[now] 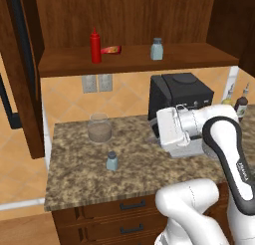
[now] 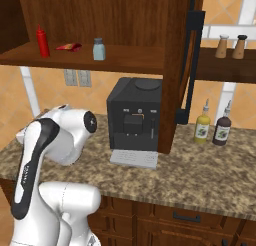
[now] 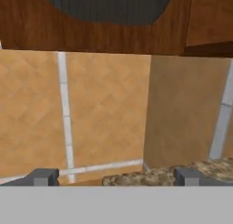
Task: Put the shaker and condiment bottle from the counter next to their counterparts in the cabinet.
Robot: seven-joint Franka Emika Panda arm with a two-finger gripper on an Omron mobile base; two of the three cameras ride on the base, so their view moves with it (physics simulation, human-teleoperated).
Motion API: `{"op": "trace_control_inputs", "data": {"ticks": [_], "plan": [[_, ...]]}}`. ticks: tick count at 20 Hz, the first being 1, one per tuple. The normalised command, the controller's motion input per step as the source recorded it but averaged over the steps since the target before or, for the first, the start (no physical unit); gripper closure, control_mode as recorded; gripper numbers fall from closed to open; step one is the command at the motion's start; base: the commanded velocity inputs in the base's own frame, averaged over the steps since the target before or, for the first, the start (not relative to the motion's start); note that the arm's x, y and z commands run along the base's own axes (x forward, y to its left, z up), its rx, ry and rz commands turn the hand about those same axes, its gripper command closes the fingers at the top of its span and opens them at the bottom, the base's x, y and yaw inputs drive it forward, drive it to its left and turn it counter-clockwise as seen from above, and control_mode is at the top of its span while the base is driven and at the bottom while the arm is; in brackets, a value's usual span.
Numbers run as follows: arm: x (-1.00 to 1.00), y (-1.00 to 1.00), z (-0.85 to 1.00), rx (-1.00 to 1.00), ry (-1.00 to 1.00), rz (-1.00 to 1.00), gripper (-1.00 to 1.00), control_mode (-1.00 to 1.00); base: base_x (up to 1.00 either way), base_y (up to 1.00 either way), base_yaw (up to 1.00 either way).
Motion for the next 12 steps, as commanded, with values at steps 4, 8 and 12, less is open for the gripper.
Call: {"op": "trace_control_inputs", "data": {"ticks": [4, 8, 12], "plan": [[0.0, 0.24, -0.98, 0.07, 0.0, 0.2, -1.0, -1.0, 0.0, 0.0, 0.0], [-0.03, 0.14, -0.93, 0.03, -0.04, 0.1, -1.0, -1.0, 0.0, 0.0, 0.0], [-0.03, 0.11, -0.7, 0.01, -0.17, -0.06, -1.0, -1.0, 0.0, 0.0, 0.0]]}}
